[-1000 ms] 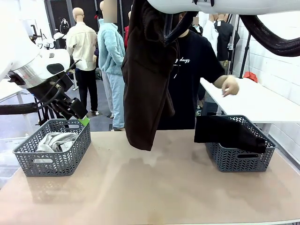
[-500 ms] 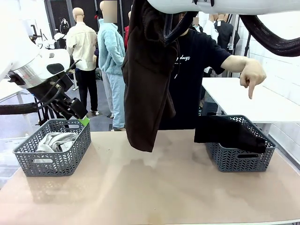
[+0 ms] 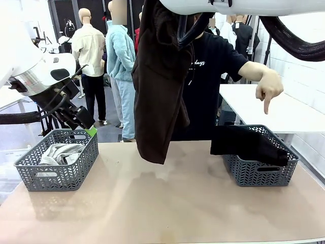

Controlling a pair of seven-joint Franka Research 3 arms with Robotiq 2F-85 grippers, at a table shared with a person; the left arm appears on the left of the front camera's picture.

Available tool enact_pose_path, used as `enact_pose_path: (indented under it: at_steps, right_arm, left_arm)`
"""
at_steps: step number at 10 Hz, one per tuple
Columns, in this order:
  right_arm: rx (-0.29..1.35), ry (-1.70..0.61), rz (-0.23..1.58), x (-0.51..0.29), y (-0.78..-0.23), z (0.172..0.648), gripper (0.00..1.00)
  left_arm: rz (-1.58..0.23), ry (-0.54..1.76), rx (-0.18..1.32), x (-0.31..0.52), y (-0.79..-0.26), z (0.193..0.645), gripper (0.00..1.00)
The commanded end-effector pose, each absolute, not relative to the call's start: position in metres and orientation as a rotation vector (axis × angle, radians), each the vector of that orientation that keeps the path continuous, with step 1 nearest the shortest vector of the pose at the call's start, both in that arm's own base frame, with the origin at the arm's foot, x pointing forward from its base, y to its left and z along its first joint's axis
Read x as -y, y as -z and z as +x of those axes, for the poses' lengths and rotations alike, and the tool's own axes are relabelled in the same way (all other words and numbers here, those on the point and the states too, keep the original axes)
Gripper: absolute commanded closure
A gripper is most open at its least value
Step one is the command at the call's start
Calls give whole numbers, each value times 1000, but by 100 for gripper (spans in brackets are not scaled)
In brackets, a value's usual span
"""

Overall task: Sort the tops and bottoms.
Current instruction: Sort the clothes according to human instructions.

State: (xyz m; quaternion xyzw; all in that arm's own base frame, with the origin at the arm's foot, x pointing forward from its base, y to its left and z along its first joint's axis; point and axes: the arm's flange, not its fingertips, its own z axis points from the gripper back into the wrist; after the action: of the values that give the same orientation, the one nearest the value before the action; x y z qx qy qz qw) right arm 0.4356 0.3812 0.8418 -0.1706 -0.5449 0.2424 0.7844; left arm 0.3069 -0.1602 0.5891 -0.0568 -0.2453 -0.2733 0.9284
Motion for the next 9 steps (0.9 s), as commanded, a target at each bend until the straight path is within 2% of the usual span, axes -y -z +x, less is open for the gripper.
enact_pose_path:
  at_steps: [1, 5, 9]
  right_arm:
    - [1186, -515, -361, -378, -848, 433, 100]
    - [1176, -523, -368, -381, -842, 436, 100]
    - [1261, -403, -401, -325, -922, 424, 100]
  left_arm:
    - [-118, 558, 507, 160, -590, 309, 20]
    - [-118, 558, 507, 160, -590, 309, 20]
    - [-118, 558, 507, 160, -590, 309, 20]
